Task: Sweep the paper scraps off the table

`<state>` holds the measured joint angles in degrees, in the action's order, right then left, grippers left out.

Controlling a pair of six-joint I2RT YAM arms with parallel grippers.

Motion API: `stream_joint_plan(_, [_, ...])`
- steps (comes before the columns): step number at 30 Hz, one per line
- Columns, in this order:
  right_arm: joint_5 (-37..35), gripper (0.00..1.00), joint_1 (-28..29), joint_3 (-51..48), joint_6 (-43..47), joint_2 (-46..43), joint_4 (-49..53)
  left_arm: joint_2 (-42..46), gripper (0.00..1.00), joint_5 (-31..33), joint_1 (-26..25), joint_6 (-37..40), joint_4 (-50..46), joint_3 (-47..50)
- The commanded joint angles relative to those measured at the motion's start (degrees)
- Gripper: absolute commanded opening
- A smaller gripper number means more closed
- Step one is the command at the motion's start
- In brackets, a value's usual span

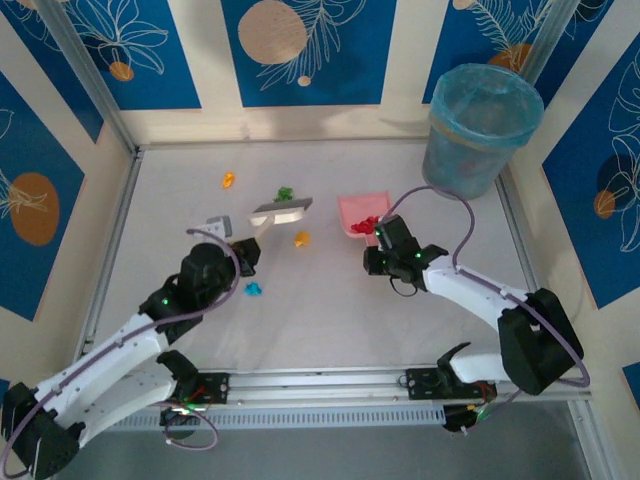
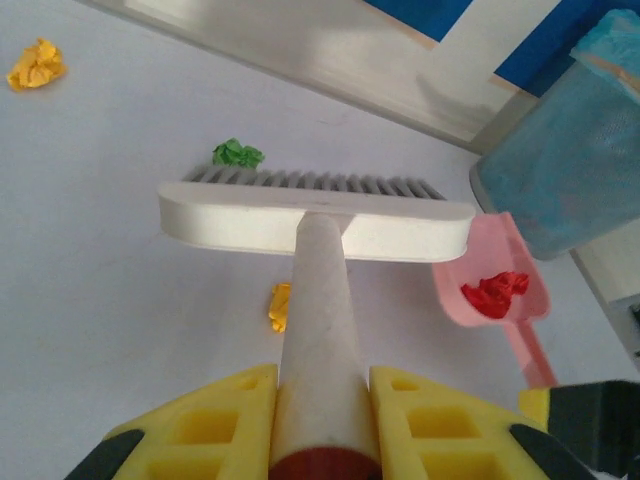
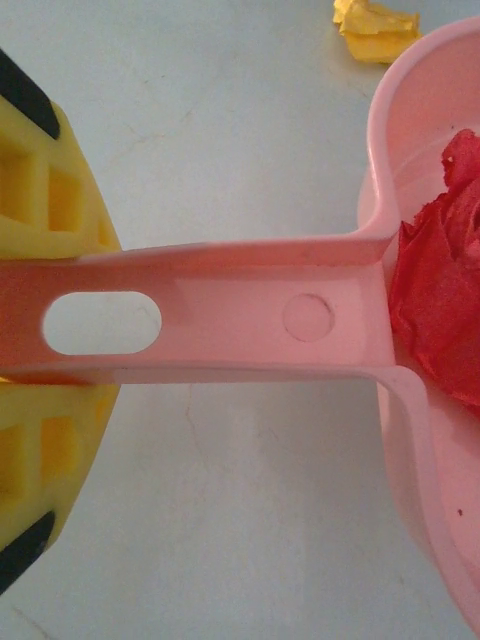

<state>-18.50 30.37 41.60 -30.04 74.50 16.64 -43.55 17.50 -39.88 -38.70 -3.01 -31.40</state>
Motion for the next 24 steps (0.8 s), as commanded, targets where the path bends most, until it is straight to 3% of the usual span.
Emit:
stream_joint_plan(1, [-3.0, 0.0, -1.0, -0.6, -0.4, -2.6, -0.9, 3.7, 0.0, 3.9, -1.0, 5.5, 9.4, 5.4])
stream_joint_plan(6, [-5.6, 0.0, -2.6, 5.2, -4.2, -5.9, 9.0, 3.0, 0.0, 2.9, -1.2, 4.9, 15.8, 9.8])
stream_joint_plan(13, [-6.4, 0.0, -4.3, 24.8, -6.0, -9.3, 22.3, 4.4, 0.0, 3.8, -1.2, 5.1, 17.2, 11.5])
stream_joint_plan(19, [1.8, 0.0, -15.6, 45.6, -6.2, -2.9, 29.0, 8.3, 0.0, 7.6, -1.2, 5.9, 16.9, 13.3])
stream_joint_plan(24, [15.7, 0.0, -27.6, 60.2, -11.1, 7.2, 30.1, 10.6, 0.0, 8.2, -1.2, 6.5, 17.3, 14.1])
